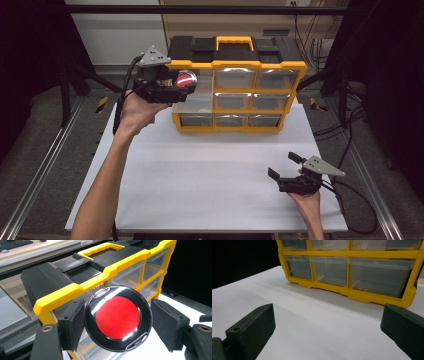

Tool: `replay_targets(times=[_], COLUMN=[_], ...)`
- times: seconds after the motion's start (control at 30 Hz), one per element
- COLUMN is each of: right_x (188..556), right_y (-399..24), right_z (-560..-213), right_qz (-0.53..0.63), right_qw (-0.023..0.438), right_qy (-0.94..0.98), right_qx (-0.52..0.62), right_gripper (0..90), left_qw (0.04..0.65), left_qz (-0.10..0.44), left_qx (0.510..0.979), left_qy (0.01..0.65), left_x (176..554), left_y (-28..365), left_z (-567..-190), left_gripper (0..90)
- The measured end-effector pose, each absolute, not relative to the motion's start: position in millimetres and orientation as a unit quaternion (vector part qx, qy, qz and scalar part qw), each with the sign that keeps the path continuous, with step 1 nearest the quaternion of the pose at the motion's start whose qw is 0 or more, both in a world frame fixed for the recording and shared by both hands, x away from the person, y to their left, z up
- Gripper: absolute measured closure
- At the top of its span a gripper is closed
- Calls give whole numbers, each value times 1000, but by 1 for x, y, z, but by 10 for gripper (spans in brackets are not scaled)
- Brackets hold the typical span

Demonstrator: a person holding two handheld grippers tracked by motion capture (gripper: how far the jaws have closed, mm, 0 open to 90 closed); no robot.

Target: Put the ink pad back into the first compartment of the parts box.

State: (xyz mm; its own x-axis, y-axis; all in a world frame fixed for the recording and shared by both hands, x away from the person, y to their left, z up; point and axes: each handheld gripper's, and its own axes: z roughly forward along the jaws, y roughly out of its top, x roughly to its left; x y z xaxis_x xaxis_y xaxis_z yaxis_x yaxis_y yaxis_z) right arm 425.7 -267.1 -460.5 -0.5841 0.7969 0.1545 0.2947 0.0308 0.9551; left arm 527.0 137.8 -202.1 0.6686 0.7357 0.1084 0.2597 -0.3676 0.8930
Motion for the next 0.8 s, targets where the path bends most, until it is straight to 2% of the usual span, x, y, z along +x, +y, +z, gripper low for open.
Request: replay_targets(times=[0.8], right_x=[426], right_y=[-268], right_z=[-460], right_qz=[570], right_qw=[220], right_qy=[683], right_qx=[399], right_gripper=[5], left_qw=[453], left_qz=[254], left_qx=[788], left_qy=[332], left_x=[555], left_y=[133], left_z=[-212], left_gripper=[296])
